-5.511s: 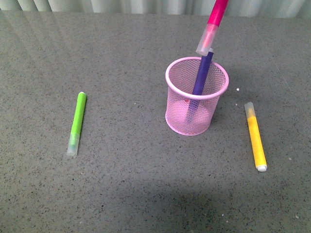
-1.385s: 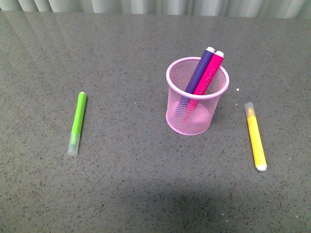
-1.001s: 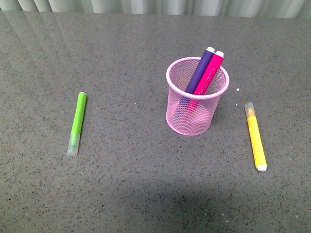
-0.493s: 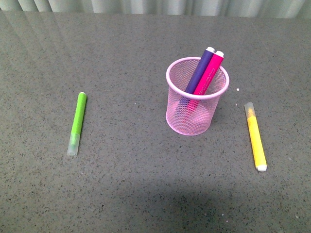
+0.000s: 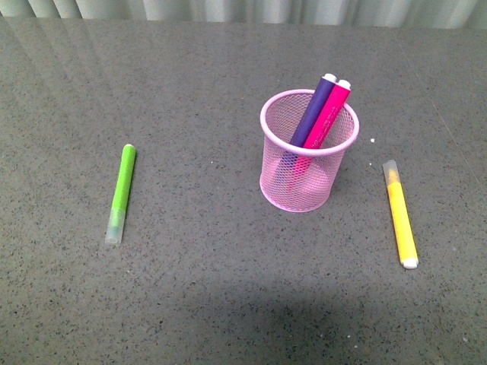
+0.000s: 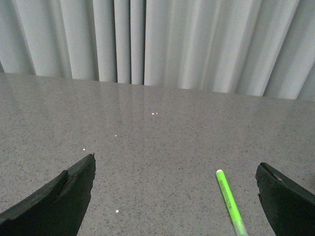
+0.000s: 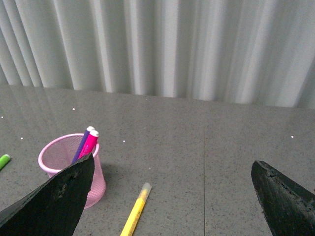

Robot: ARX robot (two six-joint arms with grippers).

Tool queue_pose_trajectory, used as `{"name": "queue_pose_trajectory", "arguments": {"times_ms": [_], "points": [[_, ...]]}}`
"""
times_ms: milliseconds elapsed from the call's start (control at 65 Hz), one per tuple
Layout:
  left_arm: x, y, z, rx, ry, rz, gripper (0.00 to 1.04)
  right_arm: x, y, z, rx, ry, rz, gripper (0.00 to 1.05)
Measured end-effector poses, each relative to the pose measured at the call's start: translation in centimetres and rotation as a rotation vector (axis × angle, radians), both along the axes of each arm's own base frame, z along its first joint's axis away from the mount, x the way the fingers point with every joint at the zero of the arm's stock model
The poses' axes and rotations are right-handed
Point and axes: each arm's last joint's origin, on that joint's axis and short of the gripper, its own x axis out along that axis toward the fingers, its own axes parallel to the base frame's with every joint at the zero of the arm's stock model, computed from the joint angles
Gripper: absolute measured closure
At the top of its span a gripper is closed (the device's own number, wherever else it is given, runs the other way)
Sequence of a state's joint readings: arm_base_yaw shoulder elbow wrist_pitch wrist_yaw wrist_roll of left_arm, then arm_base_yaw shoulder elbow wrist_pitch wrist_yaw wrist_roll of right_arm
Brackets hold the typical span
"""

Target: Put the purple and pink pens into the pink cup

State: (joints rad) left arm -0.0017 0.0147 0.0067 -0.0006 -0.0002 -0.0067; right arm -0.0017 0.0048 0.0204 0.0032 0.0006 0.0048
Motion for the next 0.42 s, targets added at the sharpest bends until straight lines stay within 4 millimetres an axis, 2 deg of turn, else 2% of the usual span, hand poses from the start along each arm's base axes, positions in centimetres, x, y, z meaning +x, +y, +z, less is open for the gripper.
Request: {"name": "queue_pose_trajectory", "arguments": {"times_ms": [416], "points": [[0.0,0.0,0.0,0.0,0.0,0.0,0.08,0.0,0.0,0.0,0.0,0.0,0.0,0.07]]}}
